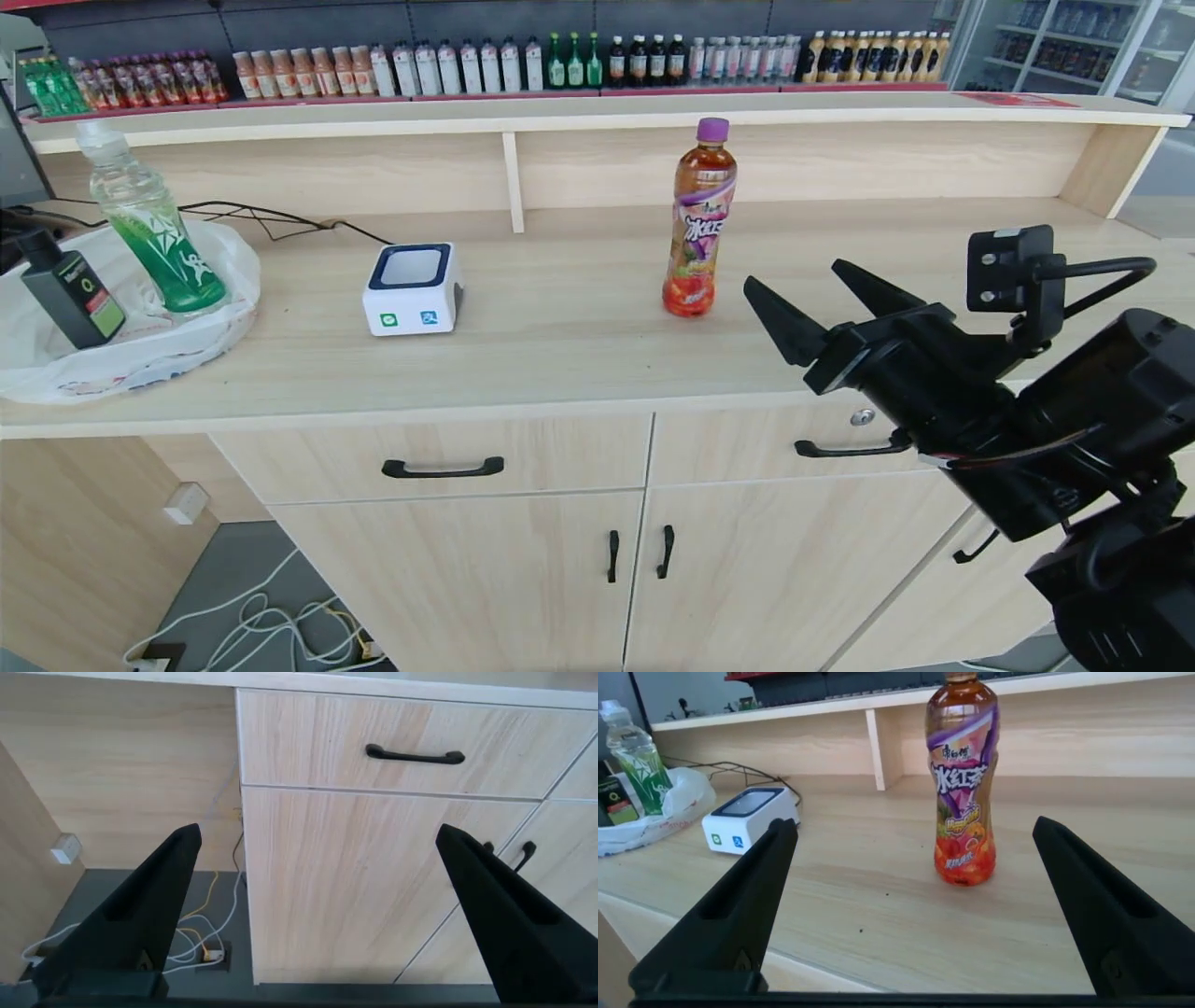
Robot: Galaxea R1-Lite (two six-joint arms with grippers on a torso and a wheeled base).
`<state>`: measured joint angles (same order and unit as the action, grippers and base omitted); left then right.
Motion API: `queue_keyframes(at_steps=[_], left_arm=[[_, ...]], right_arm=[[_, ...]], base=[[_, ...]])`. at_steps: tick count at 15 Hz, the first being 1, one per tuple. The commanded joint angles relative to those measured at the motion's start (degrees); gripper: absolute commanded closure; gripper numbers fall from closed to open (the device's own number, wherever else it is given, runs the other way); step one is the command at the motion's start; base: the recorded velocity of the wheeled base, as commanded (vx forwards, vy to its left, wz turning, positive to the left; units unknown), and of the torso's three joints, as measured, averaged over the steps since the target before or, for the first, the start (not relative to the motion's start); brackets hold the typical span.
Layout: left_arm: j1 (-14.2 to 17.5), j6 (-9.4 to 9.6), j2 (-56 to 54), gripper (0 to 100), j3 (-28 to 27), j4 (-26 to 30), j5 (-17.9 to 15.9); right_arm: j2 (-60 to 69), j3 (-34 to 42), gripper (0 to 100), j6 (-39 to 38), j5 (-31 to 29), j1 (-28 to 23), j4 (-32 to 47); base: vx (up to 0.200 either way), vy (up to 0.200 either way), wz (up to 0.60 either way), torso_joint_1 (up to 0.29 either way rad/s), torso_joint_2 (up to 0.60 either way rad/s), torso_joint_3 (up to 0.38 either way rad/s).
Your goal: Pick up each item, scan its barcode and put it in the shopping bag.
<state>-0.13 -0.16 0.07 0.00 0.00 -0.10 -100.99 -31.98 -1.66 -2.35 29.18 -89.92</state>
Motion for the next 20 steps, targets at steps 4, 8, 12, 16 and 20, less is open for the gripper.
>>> queue_keyframes(at_steps=[4, 8, 12, 16, 20], left_arm=[[0.05, -0.02, 0.01, 0, 0.00, 0.00, 0.01], [0.05, -0.02, 0.01, 0, 0.00, 0.00, 0.01], [0.05, -0.02, 0.01, 0, 0.00, 0.00, 0.01], [0.05, -0.02, 0.01, 0, 0.00, 0.00, 0.01], [0.05, -0.02, 0.01, 0, 0.00, 0.00, 0.01]], right_arm=[[0.35, 0.07, 0, -0.01, -0.02, 0.00, -0.08], [0.35, 0.07, 0, -0.01, -0.02, 0.00, -0.08], [0.62, -0.19, 0, -0.01, -0.02, 0.00, -0.08], [-0.97, -4.76, 0, -0.98, -1.34, 1.05, -0.08], [-1.58, -9.16, 0, -1.15, -1.51, -0.71, 7.04]], base=[[0.050, 0.000, 0.00, -0.001, 0.00, 0.001], [0.200, 0.000, 0.00, -0.002, 0.00, 0.005], [0.000, 0.000, 0.00, 0.000, 0.00, 0.000], [0.000, 0.000, 0.00, 0.000, 0.00, 0.000], [0.000, 0.000, 0.00, 0.000, 0.00, 0.000]])
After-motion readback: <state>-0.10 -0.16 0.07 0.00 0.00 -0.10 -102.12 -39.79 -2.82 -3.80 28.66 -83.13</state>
